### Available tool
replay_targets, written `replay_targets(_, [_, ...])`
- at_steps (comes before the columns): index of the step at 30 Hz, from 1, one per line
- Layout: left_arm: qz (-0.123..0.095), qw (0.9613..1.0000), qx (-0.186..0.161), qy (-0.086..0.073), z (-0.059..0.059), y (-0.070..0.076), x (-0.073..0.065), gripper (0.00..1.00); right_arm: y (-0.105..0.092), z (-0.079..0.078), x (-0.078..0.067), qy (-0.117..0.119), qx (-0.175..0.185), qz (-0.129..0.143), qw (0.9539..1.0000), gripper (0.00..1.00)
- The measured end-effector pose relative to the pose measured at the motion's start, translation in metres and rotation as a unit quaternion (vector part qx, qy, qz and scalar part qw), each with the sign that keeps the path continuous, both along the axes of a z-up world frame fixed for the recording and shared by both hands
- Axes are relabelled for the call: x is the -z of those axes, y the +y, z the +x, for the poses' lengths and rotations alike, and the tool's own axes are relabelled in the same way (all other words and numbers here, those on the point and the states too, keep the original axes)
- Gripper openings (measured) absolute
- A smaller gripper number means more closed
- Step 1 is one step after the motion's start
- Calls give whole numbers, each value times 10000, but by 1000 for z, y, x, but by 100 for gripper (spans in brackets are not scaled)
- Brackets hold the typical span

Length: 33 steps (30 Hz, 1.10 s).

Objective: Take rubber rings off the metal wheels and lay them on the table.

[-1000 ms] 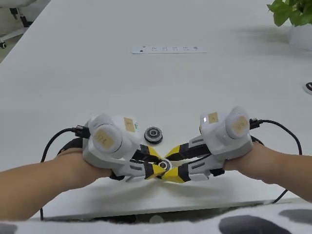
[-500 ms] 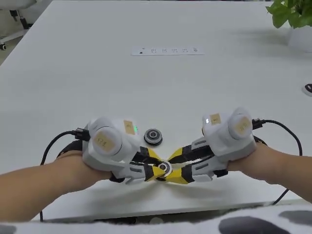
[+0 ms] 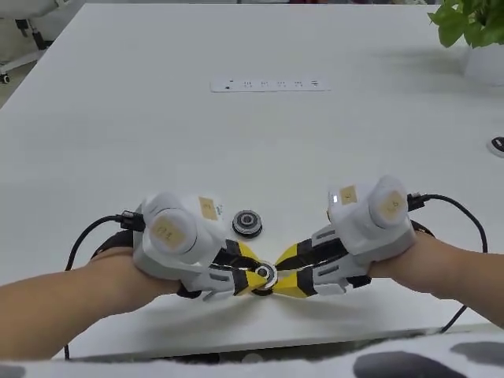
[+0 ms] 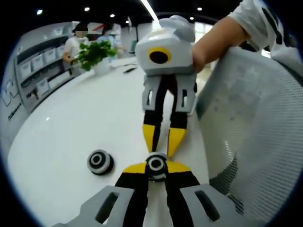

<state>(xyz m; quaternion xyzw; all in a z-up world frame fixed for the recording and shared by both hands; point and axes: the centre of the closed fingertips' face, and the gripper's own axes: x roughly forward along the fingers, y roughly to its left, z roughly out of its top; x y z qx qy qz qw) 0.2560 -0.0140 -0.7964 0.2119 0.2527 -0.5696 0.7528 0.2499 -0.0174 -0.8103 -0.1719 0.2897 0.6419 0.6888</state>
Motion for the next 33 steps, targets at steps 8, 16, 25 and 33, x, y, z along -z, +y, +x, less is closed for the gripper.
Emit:
replay_targets(8, [25, 10000, 1, -21, -1, 0, 0, 14, -1, 2, 1, 76, 80, -34, 9999, 4])
replay_targets(16, [54, 10000, 18, -54, -2, 0, 0, 13, -2, 3, 2, 241, 247, -70, 9994, 1])
replay_targets(25, [84, 9999, 30, -83, -2, 0, 0, 13, -4, 6, 1, 583, 535, -35, 9969, 0])
replay_targets(33, [105, 9999, 35, -107, -2, 0, 0, 13, -8, 6, -1, 967, 816, 39, 9920, 0])
